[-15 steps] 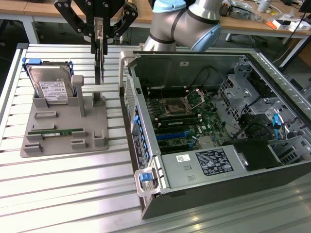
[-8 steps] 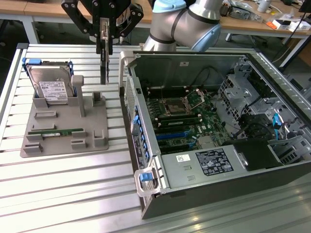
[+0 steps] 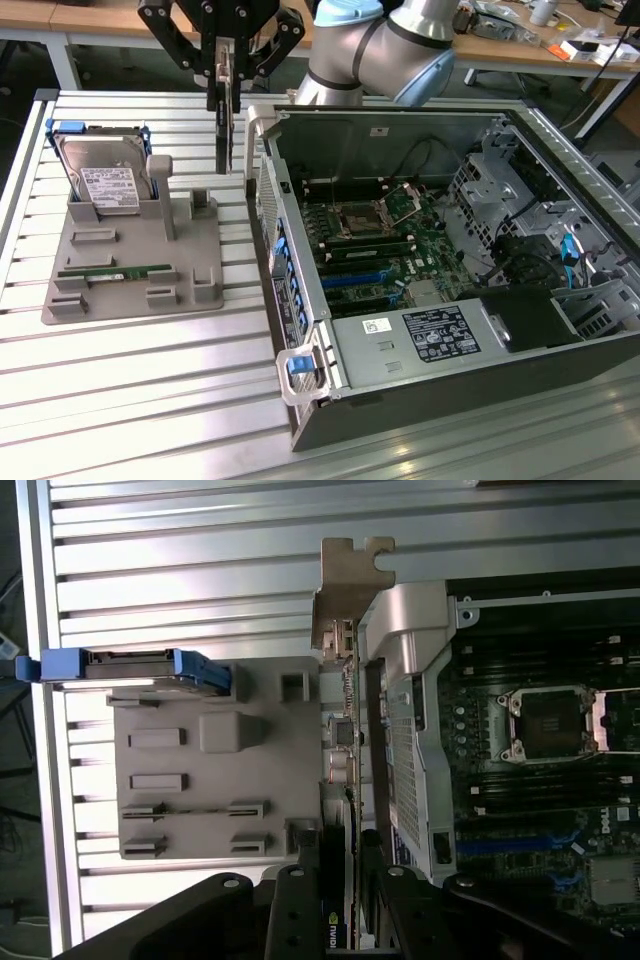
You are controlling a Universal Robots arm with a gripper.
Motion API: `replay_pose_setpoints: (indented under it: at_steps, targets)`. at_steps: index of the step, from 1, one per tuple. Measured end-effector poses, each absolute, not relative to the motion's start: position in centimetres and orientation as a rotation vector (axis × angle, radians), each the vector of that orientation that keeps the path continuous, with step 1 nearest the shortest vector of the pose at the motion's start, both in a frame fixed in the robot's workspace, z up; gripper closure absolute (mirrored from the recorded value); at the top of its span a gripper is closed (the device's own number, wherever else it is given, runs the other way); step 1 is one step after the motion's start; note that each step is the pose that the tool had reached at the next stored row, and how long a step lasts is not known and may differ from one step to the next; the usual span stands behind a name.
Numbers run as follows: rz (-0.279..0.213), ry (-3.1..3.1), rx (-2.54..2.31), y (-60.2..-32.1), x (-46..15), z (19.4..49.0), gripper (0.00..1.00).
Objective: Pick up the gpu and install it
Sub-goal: 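Pick up the gpu and move the gpu toward the slot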
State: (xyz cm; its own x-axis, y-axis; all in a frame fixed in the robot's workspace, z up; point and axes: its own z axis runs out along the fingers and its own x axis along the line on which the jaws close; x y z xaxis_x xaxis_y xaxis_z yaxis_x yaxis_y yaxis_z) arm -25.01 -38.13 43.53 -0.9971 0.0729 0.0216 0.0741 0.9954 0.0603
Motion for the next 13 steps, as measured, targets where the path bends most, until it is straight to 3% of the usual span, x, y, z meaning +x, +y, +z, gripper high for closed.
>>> replay_pose_setpoints:
  at_steps: [13]
  targets:
    - [-0.095,-3.119,-0.115,-38.1,-23.9,43.5,0.74]
